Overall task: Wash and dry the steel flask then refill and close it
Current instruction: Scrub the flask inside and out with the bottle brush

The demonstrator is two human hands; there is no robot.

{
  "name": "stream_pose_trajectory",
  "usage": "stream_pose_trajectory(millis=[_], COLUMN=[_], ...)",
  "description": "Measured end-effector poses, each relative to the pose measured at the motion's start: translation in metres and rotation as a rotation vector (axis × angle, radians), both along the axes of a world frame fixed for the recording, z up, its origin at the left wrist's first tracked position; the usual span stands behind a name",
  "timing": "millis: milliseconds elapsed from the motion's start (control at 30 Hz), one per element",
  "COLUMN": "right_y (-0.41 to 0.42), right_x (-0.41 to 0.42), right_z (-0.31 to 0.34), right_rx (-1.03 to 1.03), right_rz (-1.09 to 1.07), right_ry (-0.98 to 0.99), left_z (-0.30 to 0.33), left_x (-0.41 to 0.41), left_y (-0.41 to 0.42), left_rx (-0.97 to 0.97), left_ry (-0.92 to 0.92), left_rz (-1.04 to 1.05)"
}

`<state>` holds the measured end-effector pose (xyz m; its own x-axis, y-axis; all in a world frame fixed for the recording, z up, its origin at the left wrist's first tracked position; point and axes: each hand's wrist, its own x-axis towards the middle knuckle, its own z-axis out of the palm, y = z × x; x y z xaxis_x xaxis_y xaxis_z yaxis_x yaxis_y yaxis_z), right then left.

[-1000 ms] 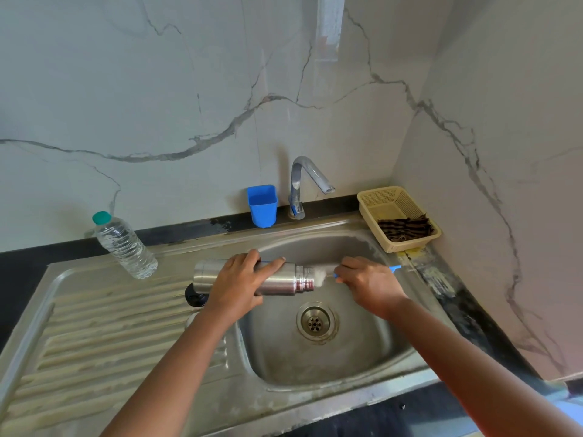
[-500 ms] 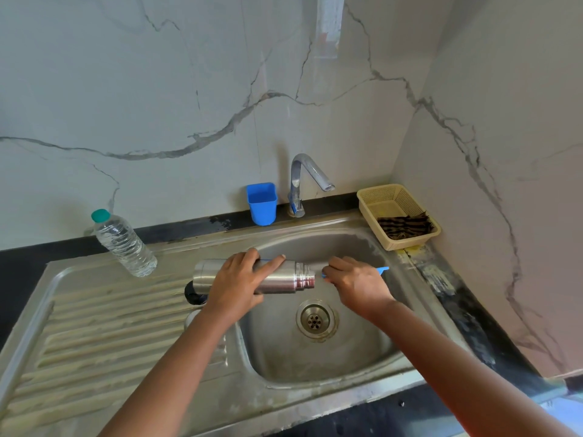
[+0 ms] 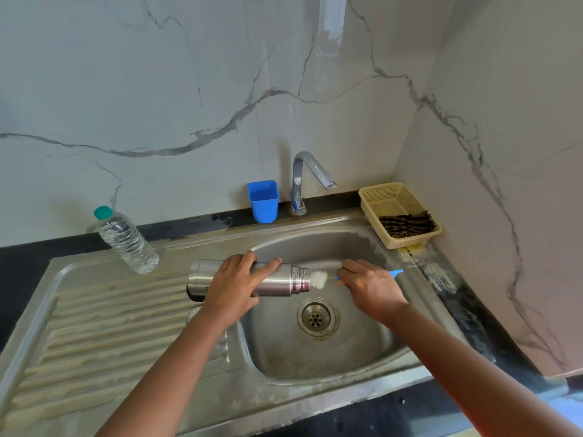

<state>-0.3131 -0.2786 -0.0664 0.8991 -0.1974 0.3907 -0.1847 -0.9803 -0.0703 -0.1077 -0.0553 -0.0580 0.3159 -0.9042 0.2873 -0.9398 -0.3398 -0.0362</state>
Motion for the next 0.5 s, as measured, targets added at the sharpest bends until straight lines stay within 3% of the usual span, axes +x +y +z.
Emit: stream_pose_trajectory(millis=[500], right_y=[0.015], right_x=[0.001], right_z=[-0.002], right_rx=[0.028], right_rz=[0.032], right_ry=[-0.017], left_z=[0.004], left_x=[-0.018], left_y=[-0.012], left_rx=[-0.018], left_ry=[0.051], left_rz=[-0.057])
